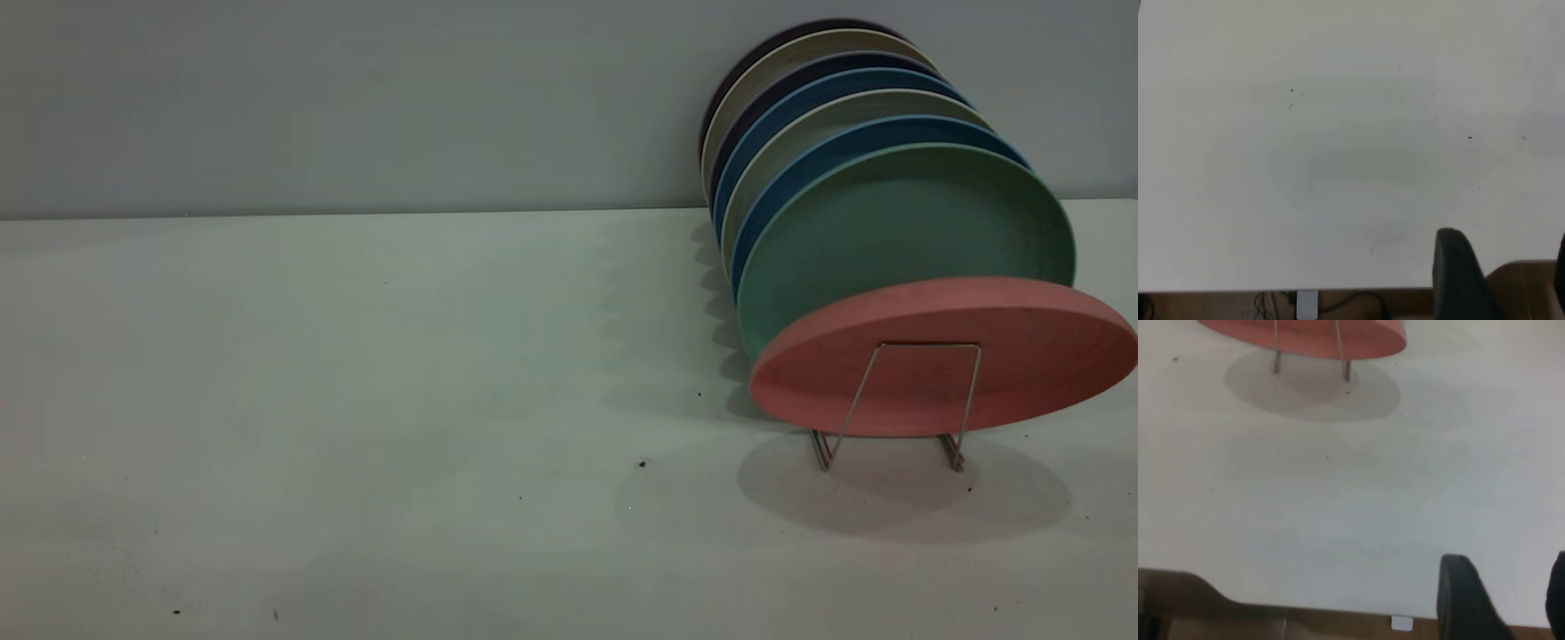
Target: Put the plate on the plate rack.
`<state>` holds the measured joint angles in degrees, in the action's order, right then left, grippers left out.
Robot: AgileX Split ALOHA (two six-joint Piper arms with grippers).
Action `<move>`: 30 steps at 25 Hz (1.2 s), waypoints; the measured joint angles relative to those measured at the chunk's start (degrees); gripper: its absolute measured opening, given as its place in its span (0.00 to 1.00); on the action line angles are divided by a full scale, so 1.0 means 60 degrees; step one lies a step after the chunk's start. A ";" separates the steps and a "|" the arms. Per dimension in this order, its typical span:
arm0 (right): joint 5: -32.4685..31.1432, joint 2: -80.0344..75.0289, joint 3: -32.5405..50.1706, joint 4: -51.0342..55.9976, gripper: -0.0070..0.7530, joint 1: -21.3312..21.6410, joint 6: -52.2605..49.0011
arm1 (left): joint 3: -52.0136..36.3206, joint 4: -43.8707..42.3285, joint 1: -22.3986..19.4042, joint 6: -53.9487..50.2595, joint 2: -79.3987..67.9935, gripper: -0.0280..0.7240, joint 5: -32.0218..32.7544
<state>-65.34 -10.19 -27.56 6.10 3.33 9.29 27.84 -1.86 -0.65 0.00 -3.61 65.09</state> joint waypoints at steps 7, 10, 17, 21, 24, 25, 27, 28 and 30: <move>0.0000 0.0000 0.0000 0.0009 0.43 0.0000 -0.0025 | 0.0000 0.0023 0.0000 0.0000 0.0000 0.56 -0.0008; 0.0000 0.0000 0.0000 0.0012 0.43 0.0000 -0.0025 | 0.0000 0.0023 0.0000 0.0000 0.0028 0.56 -0.0019; 0.0000 0.0699 0.0000 0.0031 0.43 0.0000 -0.0025 | 0.0000 0.0023 0.0009 0.0000 0.0779 0.56 -0.0021; 0.0000 0.1589 0.0000 0.0031 0.43 0.0000 -0.0025 | 0.0000 0.0023 0.0009 0.0000 0.0810 0.56 -0.0021; -0.0015 0.1855 0.0000 0.0031 0.43 0.0000 -0.0025 | 0.0000 0.0023 0.0009 0.0000 0.0810 0.56 -0.0021; -0.0015 0.1855 0.0000 0.0031 0.43 -0.0021 -0.0025 | 0.0000 0.0023 0.0009 0.0000 0.0810 0.56 -0.0021; -0.0015 0.1855 0.0000 0.0031 0.43 -0.0163 -0.0025 | 0.0000 0.0023 0.0009 0.0000 0.0810 0.56 -0.0021; -0.0015 0.1855 0.0000 0.0041 0.43 -0.0257 -0.0032 | 0.0000 0.0023 0.0009 0.0000 0.0810 0.56 -0.0021; -0.0015 0.1855 0.0000 0.0041 0.43 -0.0468 -0.0032 | 0.0000 0.0023 0.0009 0.0000 0.0810 0.56 -0.0021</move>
<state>-65.42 0.94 -27.56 6.34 0.52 9.09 27.84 -1.73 -0.59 0.00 1.25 64.96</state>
